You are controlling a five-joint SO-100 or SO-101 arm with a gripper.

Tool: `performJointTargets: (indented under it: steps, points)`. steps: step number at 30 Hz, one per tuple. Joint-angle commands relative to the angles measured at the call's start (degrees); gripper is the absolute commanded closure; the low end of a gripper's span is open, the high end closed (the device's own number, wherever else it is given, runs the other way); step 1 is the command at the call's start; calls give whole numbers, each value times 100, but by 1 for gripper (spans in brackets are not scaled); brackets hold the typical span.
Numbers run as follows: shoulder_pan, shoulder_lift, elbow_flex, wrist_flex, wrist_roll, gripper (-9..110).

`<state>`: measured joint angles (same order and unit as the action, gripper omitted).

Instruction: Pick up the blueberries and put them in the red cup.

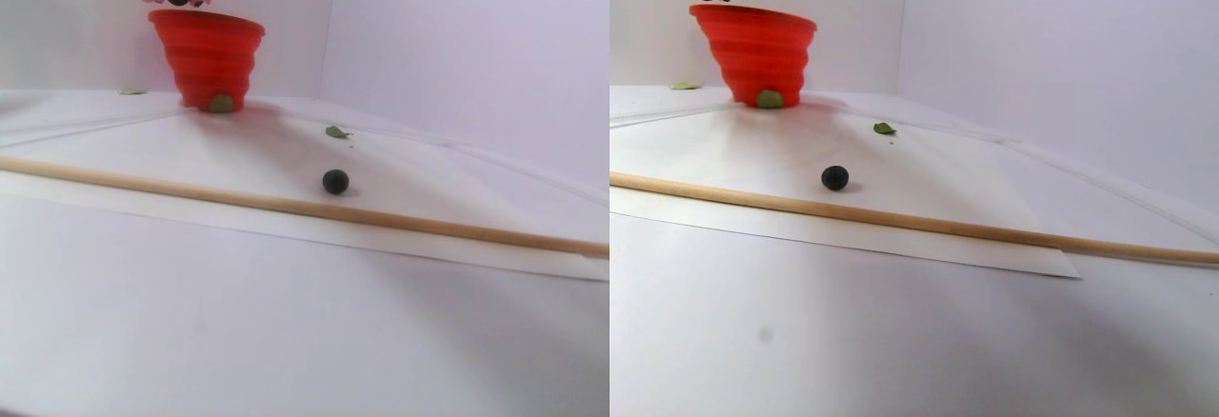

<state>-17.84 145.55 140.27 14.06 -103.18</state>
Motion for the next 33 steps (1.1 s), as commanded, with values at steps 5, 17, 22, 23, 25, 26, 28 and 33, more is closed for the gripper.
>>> performJointTargets:
  steps: [5,17,22,23,25,26,28,33]
  points:
    - [-35,-62,-800,-114,88,87]
    - [62,-554,-1354,-308,105,87]
    - [123,-773,-1529,-475,70,86]
    - [141,-809,-1547,-492,70,86]
    - [176,-870,-1600,-527,70,86]
    - [185,-896,-1617,-545,62,86]
    - [220,-932,-1635,-580,53,86]
    - [299,-1028,-1626,-782,62,83]
